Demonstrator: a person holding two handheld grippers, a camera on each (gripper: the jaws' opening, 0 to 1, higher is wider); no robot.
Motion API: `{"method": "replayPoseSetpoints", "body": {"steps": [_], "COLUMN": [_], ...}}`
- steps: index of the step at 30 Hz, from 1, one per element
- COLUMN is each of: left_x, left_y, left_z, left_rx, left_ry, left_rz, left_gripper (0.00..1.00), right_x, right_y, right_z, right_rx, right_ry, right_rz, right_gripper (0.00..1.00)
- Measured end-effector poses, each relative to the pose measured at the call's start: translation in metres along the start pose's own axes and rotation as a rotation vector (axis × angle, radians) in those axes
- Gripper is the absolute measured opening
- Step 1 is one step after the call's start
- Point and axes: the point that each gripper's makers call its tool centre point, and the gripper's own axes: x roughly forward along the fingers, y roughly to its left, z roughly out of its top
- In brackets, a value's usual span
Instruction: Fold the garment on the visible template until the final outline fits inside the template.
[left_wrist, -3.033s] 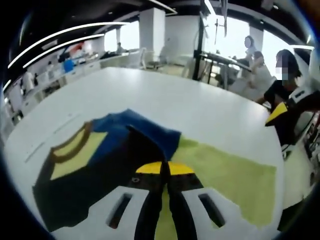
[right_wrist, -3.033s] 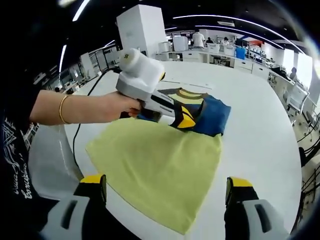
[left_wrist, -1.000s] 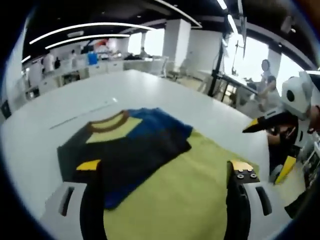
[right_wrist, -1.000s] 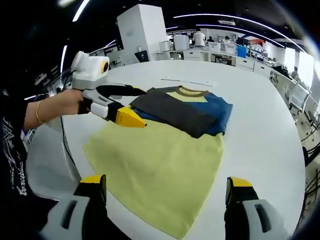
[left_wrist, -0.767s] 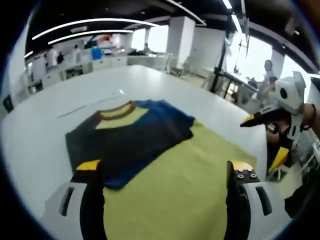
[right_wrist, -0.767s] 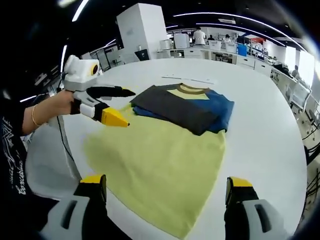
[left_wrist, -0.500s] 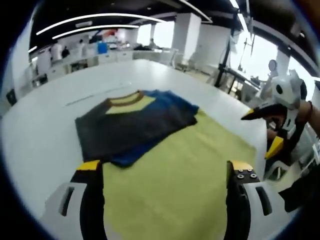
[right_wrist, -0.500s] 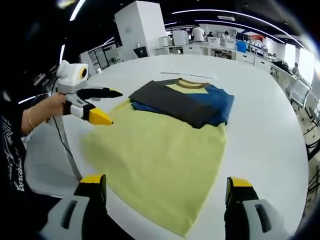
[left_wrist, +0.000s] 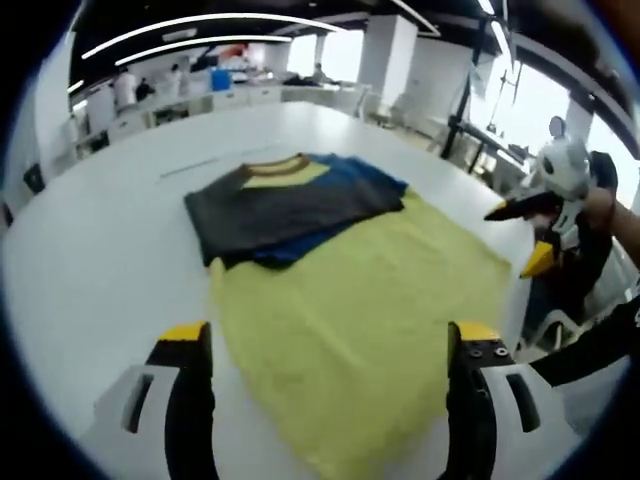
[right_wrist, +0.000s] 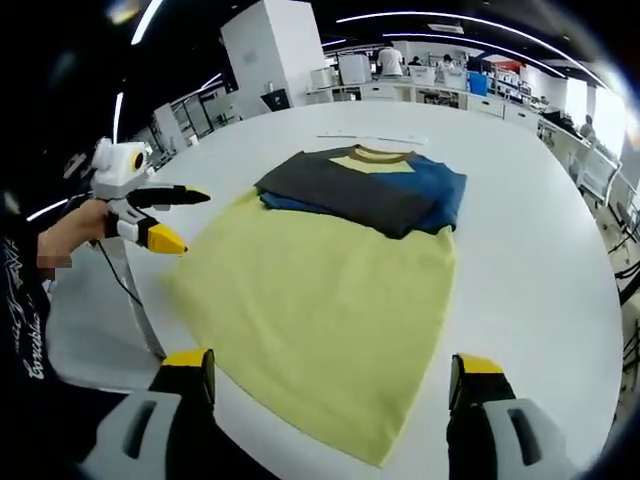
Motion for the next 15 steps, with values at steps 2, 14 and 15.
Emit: {"method": "replayPoseSetpoints", "body": {"steps": [2, 14, 15], "left_x": [-0.004, -0.021, -0.022], "left_y": [0.000, -0.002, -0.002], "left_z": [-0.008, -0.043, -0.044], "left_rx": [-0.003, -0.038, -0.042], "left_ry": [0.010, 0.060, 0.061], "left_rz": [0.004, 0.017, 0.019], "left_gripper": [0.91, 0.83, 0.82], "right_x": [-0.001, -0.002, -0.002], "right_y": [0.000, -0.002, -0.002], "right_z": [-0.002, -0.020, -0.022], "right_rx": [0.004, 0.017, 0.016], "right_ry": [0.002, 0.027, 0.028], "right_rz": [-0.001, -0.019, -0.021], "right_gripper": [0.97, 0.91, 0.90]}}
